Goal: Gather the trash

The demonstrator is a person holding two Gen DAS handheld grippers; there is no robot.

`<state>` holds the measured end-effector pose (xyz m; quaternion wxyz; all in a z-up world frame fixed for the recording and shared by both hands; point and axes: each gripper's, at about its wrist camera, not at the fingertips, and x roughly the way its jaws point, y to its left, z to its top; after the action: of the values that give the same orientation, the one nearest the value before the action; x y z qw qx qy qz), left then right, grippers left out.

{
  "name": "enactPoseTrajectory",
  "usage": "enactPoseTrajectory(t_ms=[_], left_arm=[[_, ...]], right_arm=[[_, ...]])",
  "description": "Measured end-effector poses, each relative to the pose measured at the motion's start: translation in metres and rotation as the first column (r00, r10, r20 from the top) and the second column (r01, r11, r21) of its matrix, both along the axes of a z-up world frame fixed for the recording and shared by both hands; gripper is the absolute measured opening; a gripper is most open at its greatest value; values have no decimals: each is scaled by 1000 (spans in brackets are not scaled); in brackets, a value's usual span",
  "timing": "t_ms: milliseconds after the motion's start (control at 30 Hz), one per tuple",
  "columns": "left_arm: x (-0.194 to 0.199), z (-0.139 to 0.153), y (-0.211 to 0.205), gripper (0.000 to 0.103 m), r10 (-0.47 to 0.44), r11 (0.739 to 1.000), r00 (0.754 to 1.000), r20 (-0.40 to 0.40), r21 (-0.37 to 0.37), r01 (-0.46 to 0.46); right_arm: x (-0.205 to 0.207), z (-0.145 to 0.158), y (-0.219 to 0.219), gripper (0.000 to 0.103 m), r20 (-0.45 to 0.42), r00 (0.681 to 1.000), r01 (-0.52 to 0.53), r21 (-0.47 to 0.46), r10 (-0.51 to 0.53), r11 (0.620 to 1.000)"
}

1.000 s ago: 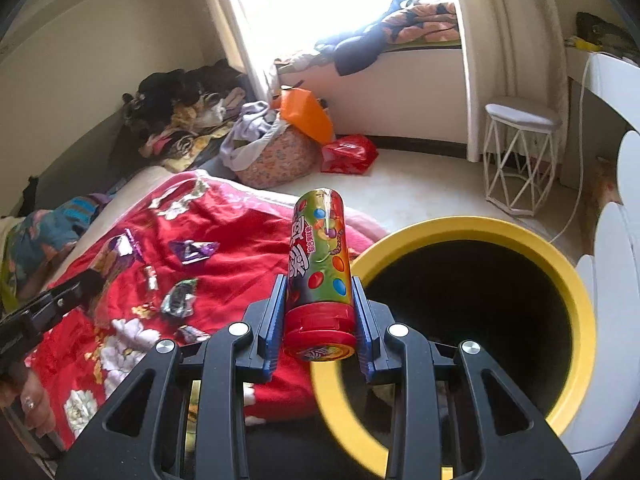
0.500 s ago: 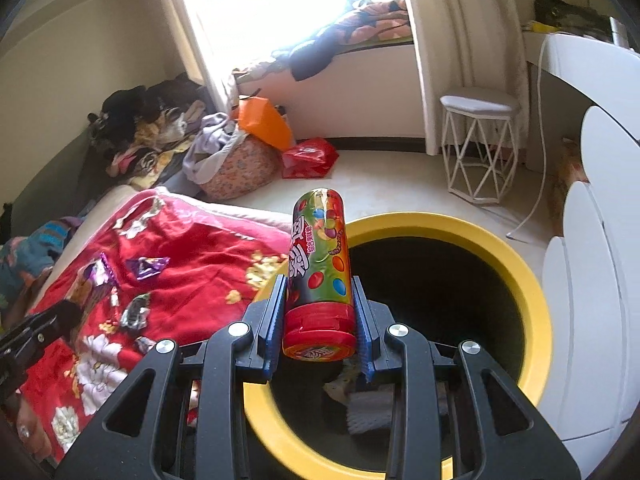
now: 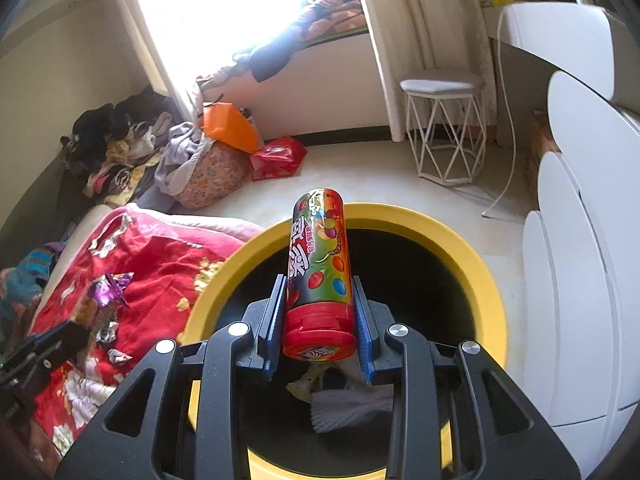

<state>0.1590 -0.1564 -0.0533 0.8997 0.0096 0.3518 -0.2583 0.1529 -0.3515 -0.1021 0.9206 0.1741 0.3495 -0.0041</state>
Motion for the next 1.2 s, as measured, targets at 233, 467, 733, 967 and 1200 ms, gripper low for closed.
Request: enactPoseTrajectory(t_ms=[233, 467, 733, 967, 1200], left_arm=[[9, -20, -17, 12, -24, 999, 999, -43, 26, 25], [10, -35, -24, 12, -37, 999, 997, -73, 24, 39], [13, -45, -35, 12, -70, 997, 993, -98, 21, 72], [18, -51, -41, 40, -77, 997, 991, -113, 9, 79], [15, -41, -35, 92, -51, 998, 995, -82, -30, 49]], right_arm=[[2, -14, -20, 29, -44, 999, 24, 37, -22, 999], [7, -20, -23, 29, -68, 998, 18, 57, -14, 998], [11, -24, -24, 30, -90, 996, 16, 74, -9, 997], [6, -19, -42, 47, -77, 995, 70, 120, -61, 990], [-6, -8, -57, 62, -37, 992, 124, 107, -121, 986]])
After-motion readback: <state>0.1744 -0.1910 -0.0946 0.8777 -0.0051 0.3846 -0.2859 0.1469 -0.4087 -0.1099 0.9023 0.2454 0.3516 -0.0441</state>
